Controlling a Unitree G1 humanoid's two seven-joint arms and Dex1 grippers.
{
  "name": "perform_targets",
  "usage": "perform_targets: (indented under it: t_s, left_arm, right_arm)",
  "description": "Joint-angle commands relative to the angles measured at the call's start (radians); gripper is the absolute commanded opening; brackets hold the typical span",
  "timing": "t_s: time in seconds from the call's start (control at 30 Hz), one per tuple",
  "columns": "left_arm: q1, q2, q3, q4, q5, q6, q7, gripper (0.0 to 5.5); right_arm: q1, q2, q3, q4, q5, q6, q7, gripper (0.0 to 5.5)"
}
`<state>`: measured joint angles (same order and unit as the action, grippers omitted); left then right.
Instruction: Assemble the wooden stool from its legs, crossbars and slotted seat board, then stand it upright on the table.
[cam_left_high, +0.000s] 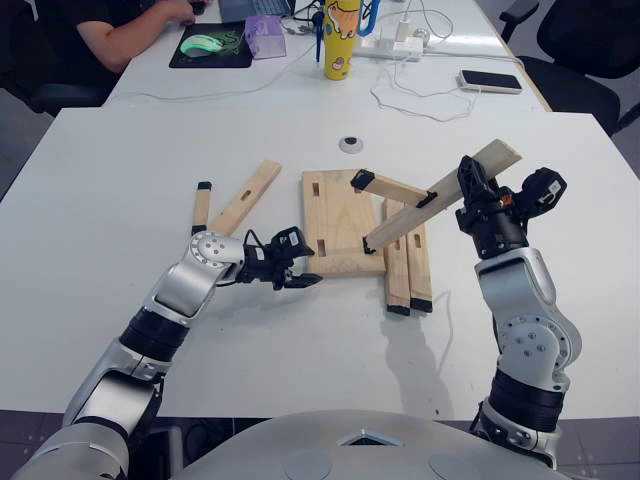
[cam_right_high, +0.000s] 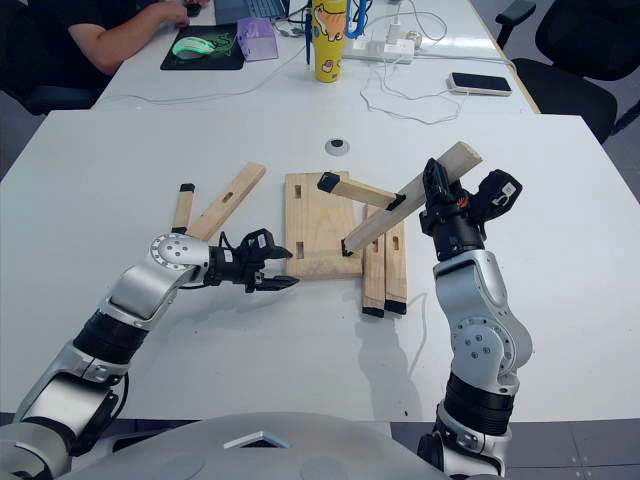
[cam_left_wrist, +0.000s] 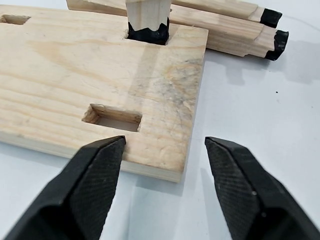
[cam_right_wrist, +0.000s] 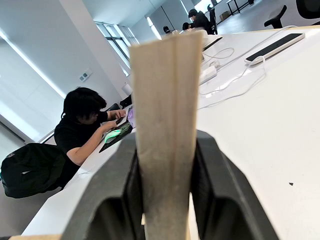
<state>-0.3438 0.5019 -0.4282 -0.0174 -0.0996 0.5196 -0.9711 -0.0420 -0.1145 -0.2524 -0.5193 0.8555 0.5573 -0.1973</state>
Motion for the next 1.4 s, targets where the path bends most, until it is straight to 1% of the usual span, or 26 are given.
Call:
perform_targets:
  t_s: [0.03,0.4,0.6,0.73,0.83,0.93,1.07,1.27,1.4]
  left_arm:
    - [0.059,0.032,-0.054,0.074,0.047,0.076,0.006,2.95]
    - [0.064,0.027,-0.061,0.078,0.049,0.072,0.012,2.95]
    - [0.060,0.029,-0.067,0.085,0.053,0.065,0.006,2.95]
    - [0.057,0.035,-0.070,0.085,0.055,0.064,0.003,2.95]
    - [0.056,0.041,-0.070,0.081,0.054,0.066,0.001,2.95]
    - [0.066,0.048,-0.068,0.070,0.052,0.072,0.006,2.95]
    - [0.068,0.051,-0.070,0.069,0.051,0.072,0.008,2.95]
    - [0.060,0.054,-0.078,0.074,0.051,0.069,0.001,2.95]
    - [0.055,0.060,-0.080,0.077,0.051,0.067,-0.005,2.95]
  right_arm:
    - [-0.001,0.026,0.018,0.032,-0.016,0.019,-0.018,1.03]
    - [-0.063,0.054,0.005,0.064,-0.003,-0.017,0.005,1.03]
    - [-0.055,0.085,0.012,0.052,0.004,-0.031,0.009,1.03]
    - [0.026,0.054,0.036,0.016,-0.027,-0.027,0.059,1.03]
    - [0.106,0.023,0.041,-0.023,-0.035,-0.015,0.092,1.03]
    - [0.146,-0.007,0.040,-0.050,-0.039,-0.008,0.121,1.03]
    - [0.164,-0.025,0.046,-0.070,-0.033,-0.010,0.144,1.03]
    - [0.117,0.021,0.024,-0.093,0.068,-0.022,0.090,1.03]
    - [0.110,0.003,0.029,-0.113,0.049,-0.020,0.076,1.03]
